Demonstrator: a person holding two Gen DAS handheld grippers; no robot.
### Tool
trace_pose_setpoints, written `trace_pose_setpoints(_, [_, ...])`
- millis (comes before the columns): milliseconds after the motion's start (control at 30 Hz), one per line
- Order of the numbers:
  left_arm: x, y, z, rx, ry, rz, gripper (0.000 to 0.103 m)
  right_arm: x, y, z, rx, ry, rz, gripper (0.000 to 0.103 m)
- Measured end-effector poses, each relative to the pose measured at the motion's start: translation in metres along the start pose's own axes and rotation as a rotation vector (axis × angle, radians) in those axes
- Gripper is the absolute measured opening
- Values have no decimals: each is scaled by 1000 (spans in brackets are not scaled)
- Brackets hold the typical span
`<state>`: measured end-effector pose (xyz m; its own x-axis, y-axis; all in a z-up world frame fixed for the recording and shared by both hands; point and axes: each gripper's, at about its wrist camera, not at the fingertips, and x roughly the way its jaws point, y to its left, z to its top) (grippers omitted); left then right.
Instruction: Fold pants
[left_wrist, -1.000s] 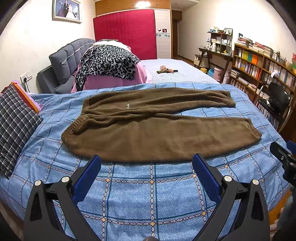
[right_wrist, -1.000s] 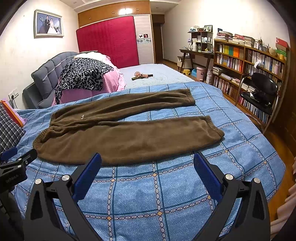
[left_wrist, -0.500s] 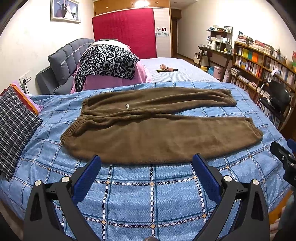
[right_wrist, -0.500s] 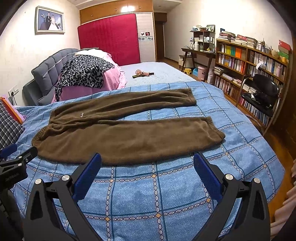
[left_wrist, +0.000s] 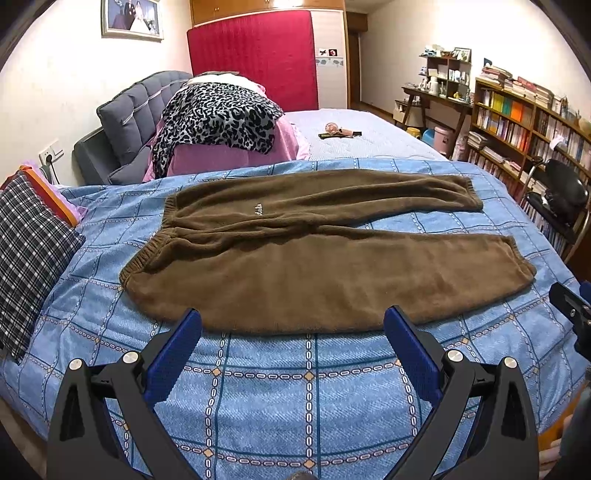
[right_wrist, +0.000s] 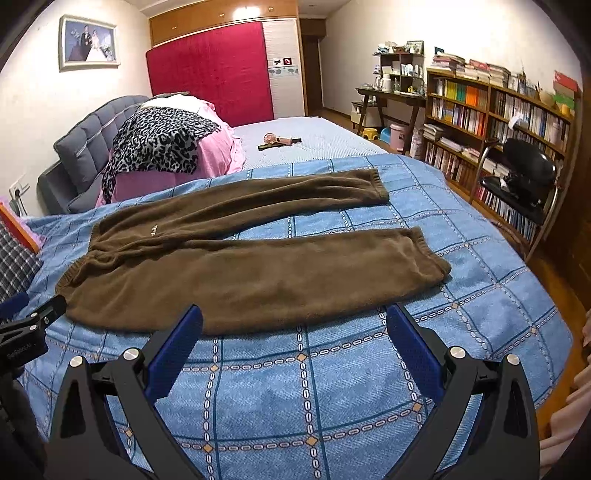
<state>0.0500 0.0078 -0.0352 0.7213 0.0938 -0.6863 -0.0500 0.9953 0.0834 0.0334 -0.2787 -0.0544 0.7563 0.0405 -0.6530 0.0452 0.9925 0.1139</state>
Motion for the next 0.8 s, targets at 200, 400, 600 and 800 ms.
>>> trace_pose_setpoints(200, [28, 5, 5, 2, 41, 21, 98, 29, -8, 3, 1, 37, -13, 100])
trace_pose_setpoints(400, [70, 22, 24, -13, 77, 74, 98, 74, -15, 20, -24, 59, -36, 100])
trace_pose_setpoints(600, [125, 44, 52, -28, 108, 138, 98, 125, -31, 45, -23, 78, -41, 100])
trace_pose_setpoints(800, [175, 62, 75, -40, 138, 174, 98, 183, -57, 80, 18, 99, -52, 100])
